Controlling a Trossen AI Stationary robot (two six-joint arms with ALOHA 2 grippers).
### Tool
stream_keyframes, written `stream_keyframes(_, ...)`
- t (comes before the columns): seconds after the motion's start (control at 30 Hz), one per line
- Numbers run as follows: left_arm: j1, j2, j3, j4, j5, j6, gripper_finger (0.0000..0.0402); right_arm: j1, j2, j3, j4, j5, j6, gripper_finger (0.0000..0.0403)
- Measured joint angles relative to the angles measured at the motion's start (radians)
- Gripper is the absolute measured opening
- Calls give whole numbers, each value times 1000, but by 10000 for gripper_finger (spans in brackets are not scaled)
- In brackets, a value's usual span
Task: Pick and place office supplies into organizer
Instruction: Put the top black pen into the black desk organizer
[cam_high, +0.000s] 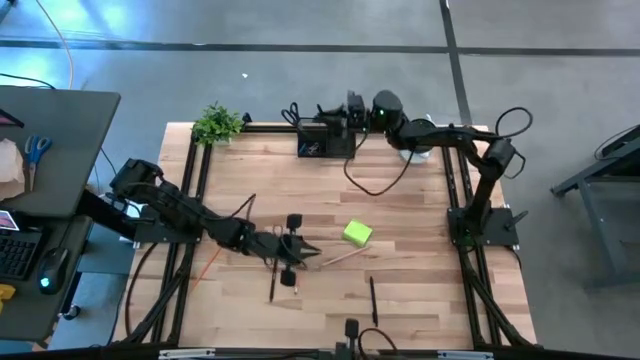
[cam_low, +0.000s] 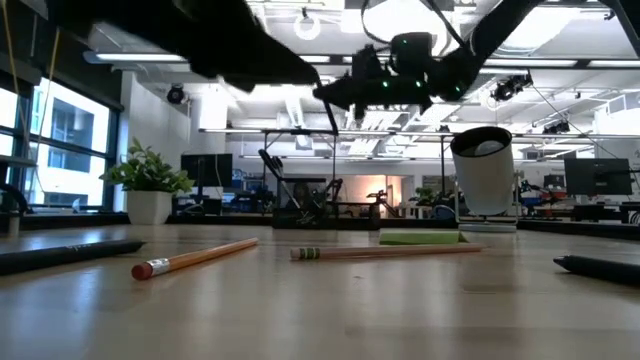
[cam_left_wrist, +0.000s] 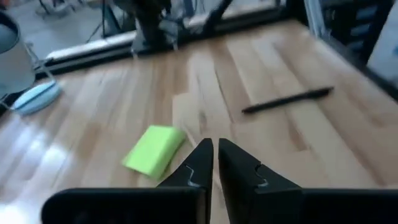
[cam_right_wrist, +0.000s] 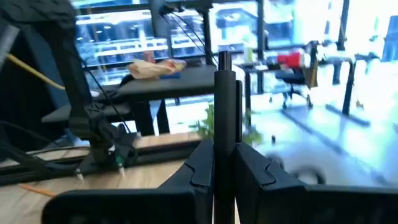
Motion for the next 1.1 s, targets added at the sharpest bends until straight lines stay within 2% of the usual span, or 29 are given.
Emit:
stream_keyframes(0.13, 91, -50, -138, 291, 101, -2, 2, -2, 7, 102, -106, 10, -125, 37)
stream_keyframes(0.23, 180, -114, -235, 415, 157, -13, 4, -2, 48, 173, -183, 11, -188, 36)
stream_keyframes(0.3, 238, -165, -279, 448, 158, -27, 4, -3, 94, 214, -217, 8, -212, 28)
stream_keyframes(0.4, 320, -228, -314, 428, 155, -53, 1, -12, 170, 283, -242, 6, -224, 20)
stream_keyframes(0.5, 370, -237, -325, 434, 187, -77, 2, -23, 249, 360, -249, -4, -223, 27)
stream_keyframes(0.63, 388, -212, -324, 423, 190, -79, 6, -37, 341, 465, -301, -37, -222, 48)
stream_keyframes(0.77, 392, -194, -324, 379, 188, -77, 7, -48, 407, 560, -447, -69, -222, 41)
stream_keyframes(0.97, 392, -156, -325, 315, 192, -75, 7, -65, 430, 600, -537, -82, -287, 28)
stream_keyframes(1.1, 392, -149, -324, 302, 192, -77, 7, -87, 428, 600, -545, -80, -234, 56)
